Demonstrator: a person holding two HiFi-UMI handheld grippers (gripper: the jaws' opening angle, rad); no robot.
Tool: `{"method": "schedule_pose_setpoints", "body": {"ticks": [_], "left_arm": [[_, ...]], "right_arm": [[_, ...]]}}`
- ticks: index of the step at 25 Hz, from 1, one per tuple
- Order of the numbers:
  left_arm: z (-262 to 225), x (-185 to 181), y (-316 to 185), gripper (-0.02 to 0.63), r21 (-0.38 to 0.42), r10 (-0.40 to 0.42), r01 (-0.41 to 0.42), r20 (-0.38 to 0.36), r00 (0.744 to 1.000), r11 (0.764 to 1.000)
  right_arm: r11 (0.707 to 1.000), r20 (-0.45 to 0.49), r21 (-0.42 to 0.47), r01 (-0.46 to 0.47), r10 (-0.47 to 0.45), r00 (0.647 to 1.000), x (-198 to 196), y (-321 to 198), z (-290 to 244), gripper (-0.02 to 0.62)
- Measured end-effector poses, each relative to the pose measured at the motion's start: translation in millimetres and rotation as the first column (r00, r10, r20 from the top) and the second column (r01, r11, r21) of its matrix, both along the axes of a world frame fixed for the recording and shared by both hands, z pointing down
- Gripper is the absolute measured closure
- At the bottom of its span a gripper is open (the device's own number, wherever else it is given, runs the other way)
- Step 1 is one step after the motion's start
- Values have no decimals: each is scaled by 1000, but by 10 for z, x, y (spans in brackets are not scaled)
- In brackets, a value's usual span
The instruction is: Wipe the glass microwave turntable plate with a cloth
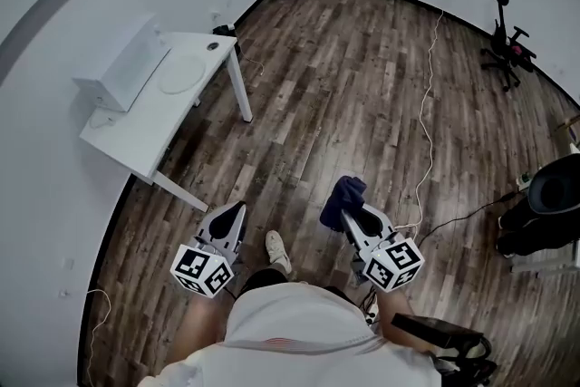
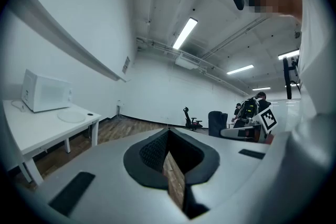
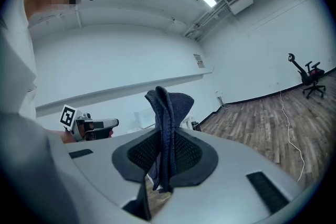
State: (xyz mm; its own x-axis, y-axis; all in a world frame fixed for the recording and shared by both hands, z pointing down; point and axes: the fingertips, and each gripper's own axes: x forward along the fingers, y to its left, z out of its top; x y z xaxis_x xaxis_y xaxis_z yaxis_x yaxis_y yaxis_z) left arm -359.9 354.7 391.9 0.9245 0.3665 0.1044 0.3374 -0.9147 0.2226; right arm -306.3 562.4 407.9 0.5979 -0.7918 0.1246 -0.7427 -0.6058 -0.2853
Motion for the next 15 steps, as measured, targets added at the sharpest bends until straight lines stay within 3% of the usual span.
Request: {"method": "schedule_pose_setpoints", "body": {"ticks": [8, 15], "left_arm": [[47, 536, -157, 597, -17, 23, -23, 1, 1000, 1000], [259, 1132, -690, 596, -74, 3, -1, 32, 999, 997]], "right_arm": [[999, 26, -21, -33, 34, 999, 426, -107, 103, 532], [998, 34, -69, -8, 11, 999, 1045, -643, 140, 532]]}}
